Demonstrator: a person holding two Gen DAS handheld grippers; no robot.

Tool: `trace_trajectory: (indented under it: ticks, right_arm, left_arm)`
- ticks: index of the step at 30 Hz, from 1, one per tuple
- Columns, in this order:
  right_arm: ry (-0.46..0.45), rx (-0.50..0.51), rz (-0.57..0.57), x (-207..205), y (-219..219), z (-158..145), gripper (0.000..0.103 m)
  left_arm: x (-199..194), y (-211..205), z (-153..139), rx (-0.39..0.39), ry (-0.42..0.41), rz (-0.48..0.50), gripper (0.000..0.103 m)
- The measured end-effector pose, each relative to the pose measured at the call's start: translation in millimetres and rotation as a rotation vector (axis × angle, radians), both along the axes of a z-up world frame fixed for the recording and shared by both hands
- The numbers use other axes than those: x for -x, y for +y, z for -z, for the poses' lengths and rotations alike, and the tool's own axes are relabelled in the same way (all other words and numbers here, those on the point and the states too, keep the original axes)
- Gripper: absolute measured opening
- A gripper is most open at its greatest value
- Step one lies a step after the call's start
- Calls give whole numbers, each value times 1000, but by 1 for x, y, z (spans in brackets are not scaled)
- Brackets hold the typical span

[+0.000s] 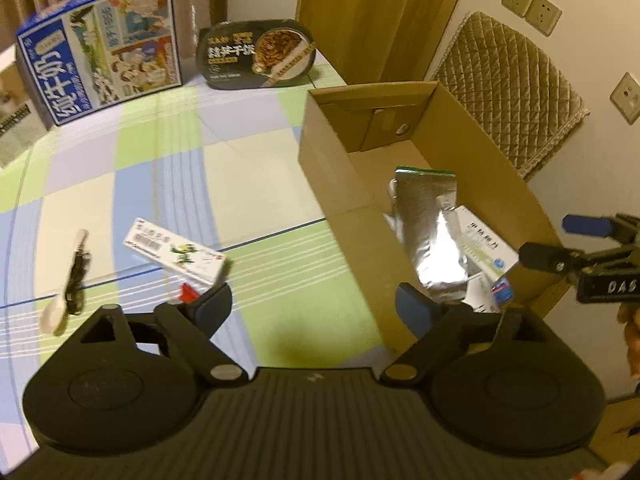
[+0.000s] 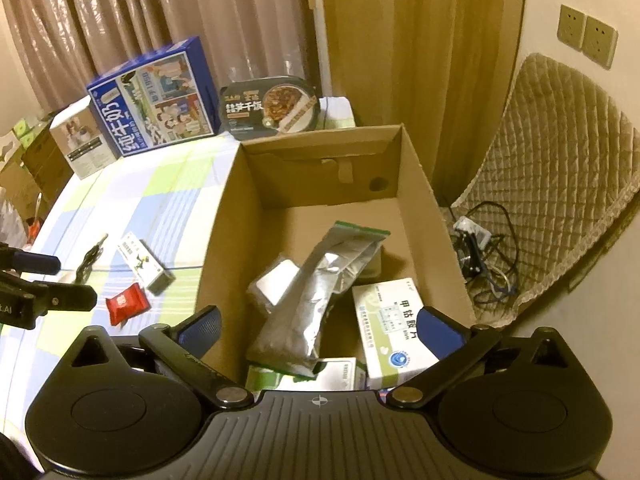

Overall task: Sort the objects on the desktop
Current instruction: 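Withdraw both tools back over the table toward the red candy packet and ointment box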

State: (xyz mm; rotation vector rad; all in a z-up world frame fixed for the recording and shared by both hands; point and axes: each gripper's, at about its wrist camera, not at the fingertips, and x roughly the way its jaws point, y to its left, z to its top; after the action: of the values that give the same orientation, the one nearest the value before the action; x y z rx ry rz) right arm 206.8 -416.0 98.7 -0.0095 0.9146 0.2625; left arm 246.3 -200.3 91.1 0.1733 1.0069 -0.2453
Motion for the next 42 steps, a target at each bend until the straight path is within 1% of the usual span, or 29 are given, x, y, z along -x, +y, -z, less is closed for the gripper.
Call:
trace_trajectory:
  ticks: [4, 6, 7, 12, 15, 18, 22, 26, 31, 37, 42]
  right_arm:
    - [-5, 6, -21, 8, 10, -3, 101]
    - [-8, 7, -32, 12, 16, -5, 101]
    - [-9, 9, -38, 14, 19, -5, 101]
    - [-23, 15, -63, 25, 33, -9, 101]
    - [-28, 10, -78, 32, 43, -10, 101]
    - [-33, 6, -98, 40, 54, -11, 101]
    - [-41, -4, -125, 48, 72, -12, 101]
    - [-44, -13, -157, 54, 92, -11, 101]
    - [-44, -25, -194, 61, 115, -8, 101]
    - [-53, -65, -205, 67, 138, -5, 101]
    - [-44, -98, -224, 71, 159, 1, 101]
  left_arm:
    - [14, 12, -4, -29, -38, 0, 94]
    - [22, 21, -6, -42, -55, -3, 100]
    - [26, 25, -6, -47, -62, -6, 101]
    - [43, 46, -8, -91, -96, -20, 101]
    - [53, 61, -10, -100, -124, -32, 101]
    - [63, 76, -12, -101, -146, -44, 101]
    - [75, 100, -12, -104, -150, -78, 101]
    - [85, 130, -11, -69, -136, -133, 101]
    - [100, 161, -9, -89, -138, -170, 101]
    - [118, 189, -11, -50, -140, -178, 101]
    - [131, 210, -14, -52, -156, -195, 101]
